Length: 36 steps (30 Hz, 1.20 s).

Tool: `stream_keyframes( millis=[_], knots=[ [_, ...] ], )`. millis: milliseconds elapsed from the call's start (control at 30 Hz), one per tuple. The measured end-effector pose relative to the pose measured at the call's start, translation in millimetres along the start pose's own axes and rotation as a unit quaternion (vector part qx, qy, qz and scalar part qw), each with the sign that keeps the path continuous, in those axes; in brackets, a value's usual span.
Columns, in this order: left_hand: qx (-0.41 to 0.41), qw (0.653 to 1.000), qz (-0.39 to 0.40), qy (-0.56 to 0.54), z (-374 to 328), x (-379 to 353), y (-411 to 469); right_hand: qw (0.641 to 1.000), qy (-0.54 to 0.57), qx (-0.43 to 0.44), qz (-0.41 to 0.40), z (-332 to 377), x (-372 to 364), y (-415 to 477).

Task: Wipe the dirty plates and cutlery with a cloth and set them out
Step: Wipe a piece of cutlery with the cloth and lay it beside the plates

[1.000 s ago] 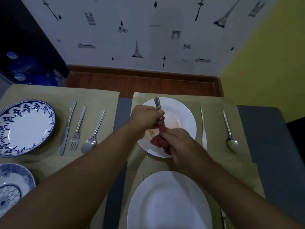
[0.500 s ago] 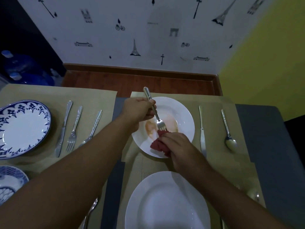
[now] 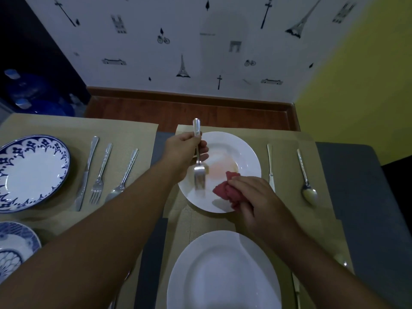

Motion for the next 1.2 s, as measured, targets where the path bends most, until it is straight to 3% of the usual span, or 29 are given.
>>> stream_keyframes(
  millis=[100,267,633,1000,1200],
  knots=[
    [0.055,0.996,0.021,-0.068,12.4,-9.3,-6.1,1.000,-0.001,0.004,0.002,7.4,1.9,5.4],
    [0.107,0.991,0.052,-0.067,23.7,-19.9,-16.0,1.000,0.007,-0.002,0.009,14.5,5.7,10.4],
    [0.007,0.997,0.038,0.072,18.9,-40.1,-23.3,1.000,0.005,-0.013,0.015,-3.6,15.1,-9.9],
    [-0.030,0.982,0.124,0.139,62.8,-161.4,-36.1,0.996,0.002,-0.093,0.007,-91.5,42.4,-80.2],
    [-0.034,0.971,0.122,0.203,96.4,-212.1,-29.8,0.993,0.003,-0.114,-0.014,-134.7,63.3,-112.6]
  ],
)
Point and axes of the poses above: each hand's wrist, its own y-axis towards the middle knuckle, its own x-axis out of the back of the hand, z = x × y, the point moved 10 cm from there along y, towards the middle knuckle, and after that the axes turned 11 degrees about -y, right-handed, at the moved point
